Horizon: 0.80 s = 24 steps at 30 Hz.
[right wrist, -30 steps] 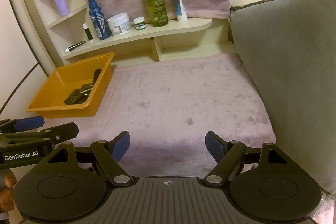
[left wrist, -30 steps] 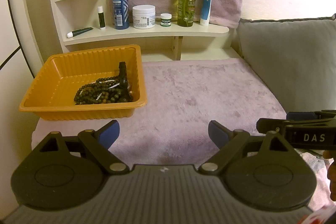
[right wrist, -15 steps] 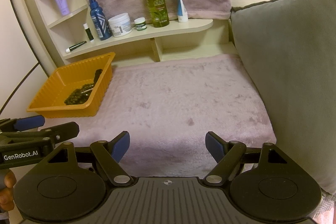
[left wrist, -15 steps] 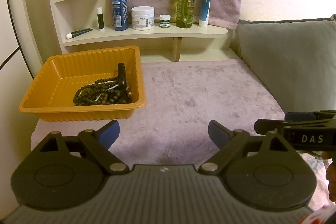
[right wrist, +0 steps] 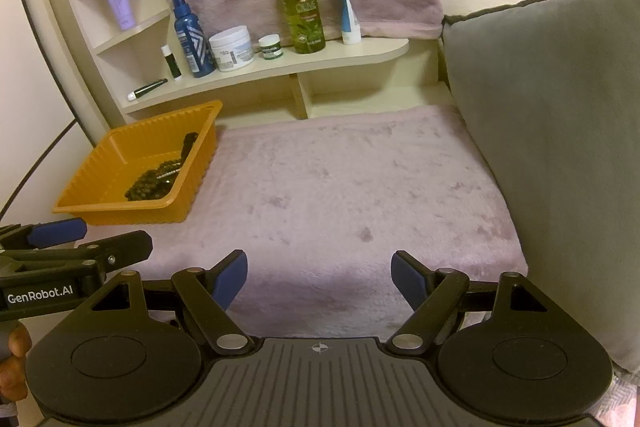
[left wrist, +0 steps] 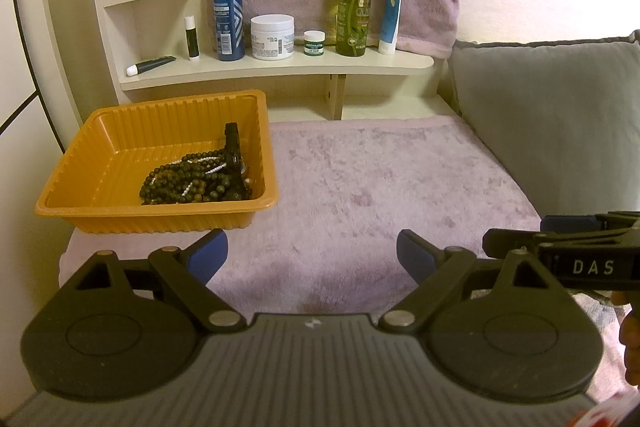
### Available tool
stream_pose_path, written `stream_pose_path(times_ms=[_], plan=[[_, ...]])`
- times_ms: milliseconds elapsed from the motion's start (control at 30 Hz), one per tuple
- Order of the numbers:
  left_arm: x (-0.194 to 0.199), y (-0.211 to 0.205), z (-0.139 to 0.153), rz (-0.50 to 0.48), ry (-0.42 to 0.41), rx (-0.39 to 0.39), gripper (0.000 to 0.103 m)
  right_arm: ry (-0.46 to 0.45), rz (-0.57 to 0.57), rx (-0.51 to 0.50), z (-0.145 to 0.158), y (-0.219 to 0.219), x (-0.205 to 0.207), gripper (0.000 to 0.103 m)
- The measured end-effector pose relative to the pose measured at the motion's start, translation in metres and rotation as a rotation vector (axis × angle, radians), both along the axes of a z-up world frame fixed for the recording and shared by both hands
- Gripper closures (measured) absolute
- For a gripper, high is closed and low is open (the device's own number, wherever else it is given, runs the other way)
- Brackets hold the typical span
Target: Organize jewelry
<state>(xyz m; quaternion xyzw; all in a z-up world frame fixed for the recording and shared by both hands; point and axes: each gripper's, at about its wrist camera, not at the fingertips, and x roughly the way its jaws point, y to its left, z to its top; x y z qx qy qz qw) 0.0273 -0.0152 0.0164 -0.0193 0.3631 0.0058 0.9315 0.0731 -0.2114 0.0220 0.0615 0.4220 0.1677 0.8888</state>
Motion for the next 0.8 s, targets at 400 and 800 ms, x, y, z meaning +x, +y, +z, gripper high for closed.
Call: stream_pose_path(times_ms=[400,800], plan=[[0.0002,0.0001,0.0012,-0.001,-0.002,-0.002,0.012,-0.001,0.000,0.000,0.0018,0.0023,0.0005,0.024],[0.0027,0.0022,0.0043,0.006,-0.004,-0.001,0.012,-0.001,-0.005,-0.001,0.0018,0.0031,0.0000,0.024]])
